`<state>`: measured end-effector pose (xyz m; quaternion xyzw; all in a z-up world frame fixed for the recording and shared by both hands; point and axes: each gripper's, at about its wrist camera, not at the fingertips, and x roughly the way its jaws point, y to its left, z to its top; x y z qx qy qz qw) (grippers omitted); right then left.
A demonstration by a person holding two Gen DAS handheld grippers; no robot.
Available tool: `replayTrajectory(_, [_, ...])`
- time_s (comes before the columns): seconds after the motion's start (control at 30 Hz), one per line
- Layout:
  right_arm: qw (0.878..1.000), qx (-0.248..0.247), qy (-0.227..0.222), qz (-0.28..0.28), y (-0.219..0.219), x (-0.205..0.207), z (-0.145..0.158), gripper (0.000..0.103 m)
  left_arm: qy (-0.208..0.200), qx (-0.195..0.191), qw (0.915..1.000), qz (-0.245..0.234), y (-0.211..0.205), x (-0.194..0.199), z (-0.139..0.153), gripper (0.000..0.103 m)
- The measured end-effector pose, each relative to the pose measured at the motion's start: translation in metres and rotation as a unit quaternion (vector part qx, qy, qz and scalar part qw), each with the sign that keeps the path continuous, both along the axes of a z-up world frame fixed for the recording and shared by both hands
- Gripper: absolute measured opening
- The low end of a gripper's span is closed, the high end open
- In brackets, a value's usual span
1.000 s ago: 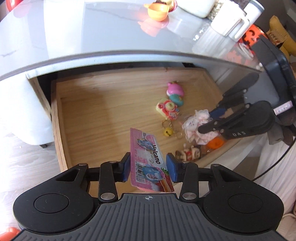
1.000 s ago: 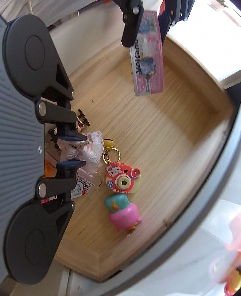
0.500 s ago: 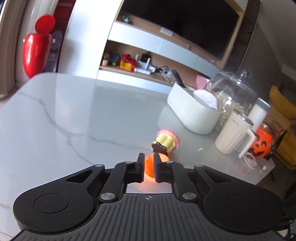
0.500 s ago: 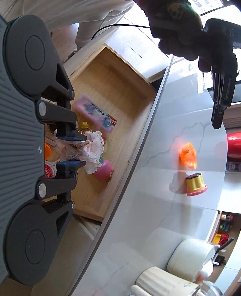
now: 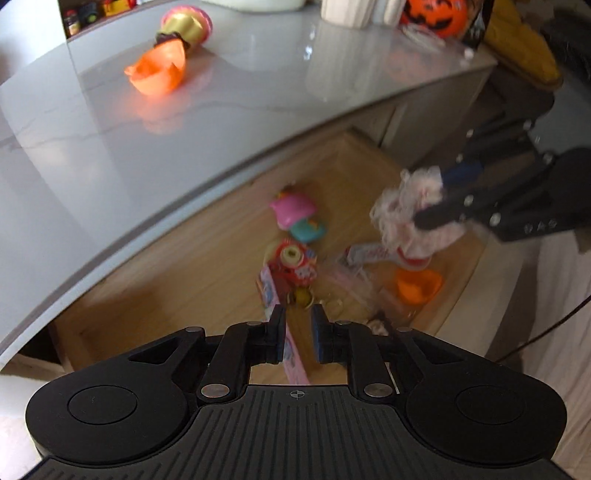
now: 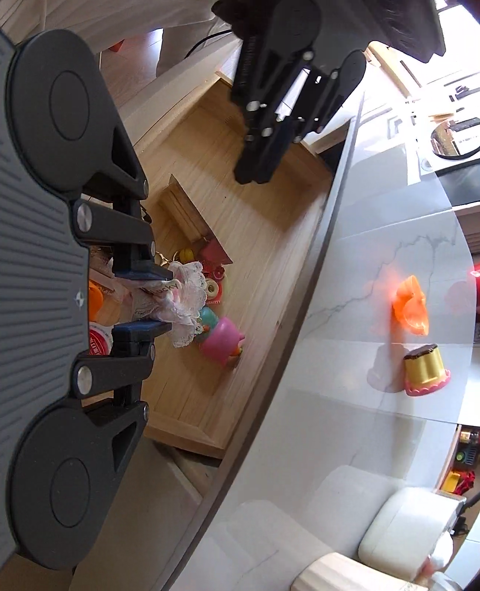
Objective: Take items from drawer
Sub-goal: 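Grasp the wooden stick with the left gripper while the right gripper holds the lace bundle, then carry the wooden stick to the countertop with left tool while right tool lifts lace bundle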
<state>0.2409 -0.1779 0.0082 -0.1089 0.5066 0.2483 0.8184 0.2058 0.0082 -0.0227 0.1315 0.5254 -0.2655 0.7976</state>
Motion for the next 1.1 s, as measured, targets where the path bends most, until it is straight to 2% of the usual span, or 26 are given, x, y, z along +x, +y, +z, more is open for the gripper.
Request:
replayTrajectory(0.07, [1.0, -0.001, 0.005, 0.004, 0.002, 0.0, -0.006, 0.021, 0.02, 0.034, 0.9992, -0.008, -0.012, 0.003, -0.019, 0.018])
replayTrajectory(0.13, [1.0, 0.002, 0.009, 0.005, 0.0, 0.0, -0.011, 0.021, 0.039, 0.047, 0.998, -0.016, -0.02, 0.009, -0.034, 0.019])
replayTrajectory(0.33, [1.0, 0.022, 0.012, -0.008, -0.014, -0.004, -0.012, 0.021, 0.084, 0.079, 0.9926, 0.037, -0.033, 0.042, -0.063, 0.02])
replayTrajectory(0.37, [1.0, 0.026, 0.013, -0.01, -0.017, -0.004, -0.012, 0.021, 0.091, 0.088, 0.991, 0.044, -0.036, 0.046, -0.068, 0.024])
replayTrajectory(0.4, [0.999, 0.029, 0.013, -0.011, -0.019, -0.005, -0.011, 0.021, 0.097, 0.088, 0.9903, 0.045, -0.04, 0.049, -0.072, 0.034])
replayTrajectory(0.5, [0.999, 0.042, 0.013, -0.009, -0.022, -0.008, -0.008, 0.021, 0.108, 0.122, 0.9861, 0.032, -0.056, 0.052, -0.086, 0.033])
replayTrajectory(0.63, [0.999, 0.052, 0.011, -0.005, -0.026, -0.009, -0.007, 0.023, 0.128, 0.155, 0.9794, 0.024, -0.062, 0.056, -0.105, 0.039])
replayTrajectory(0.73, [0.999, 0.049, 0.01, -0.009, -0.029, -0.009, -0.009, 0.023, 0.135, 0.146, 0.9793, 0.04, -0.055, 0.059, -0.106, 0.033])
replayTrajectory(0.8, [0.999, 0.044, 0.009, -0.011, -0.031, -0.009, -0.011, 0.023, 0.13, 0.157, 0.9782, 0.038, -0.055, 0.057, -0.104, 0.027])
replayTrajectory(0.83, [0.999, 0.041, 0.01, -0.011, -0.031, -0.009, -0.012, 0.023, 0.13, 0.159, 0.9782, 0.031, -0.055, 0.055, -0.102, 0.027])
replayTrajectory(0.9, [0.999, 0.038, 0.016, -0.012, -0.03, -0.008, -0.015, 0.023, 0.129, 0.145, 0.981, 0.012, -0.055, 0.048, -0.092, 0.027])
replayTrajectory(1.0, [0.999, 0.029, 0.018, -0.01, -0.025, -0.006, -0.019, 0.023, 0.099, 0.101, 0.9897, -0.024, -0.051, 0.026, -0.053, 0.026])
replayTrajectory(1.03, [0.999, 0.027, 0.018, -0.011, -0.024, -0.005, -0.02, 0.023, 0.09, 0.077, 0.9925, -0.03, -0.048, 0.018, -0.037, 0.027])
replayTrajectory(1.1, [0.999, 0.023, 0.019, -0.015, -0.022, -0.003, -0.022, 0.023, 0.074, 0.005, 0.9968, -0.029, -0.036, 0.003, 0.003, 0.027])
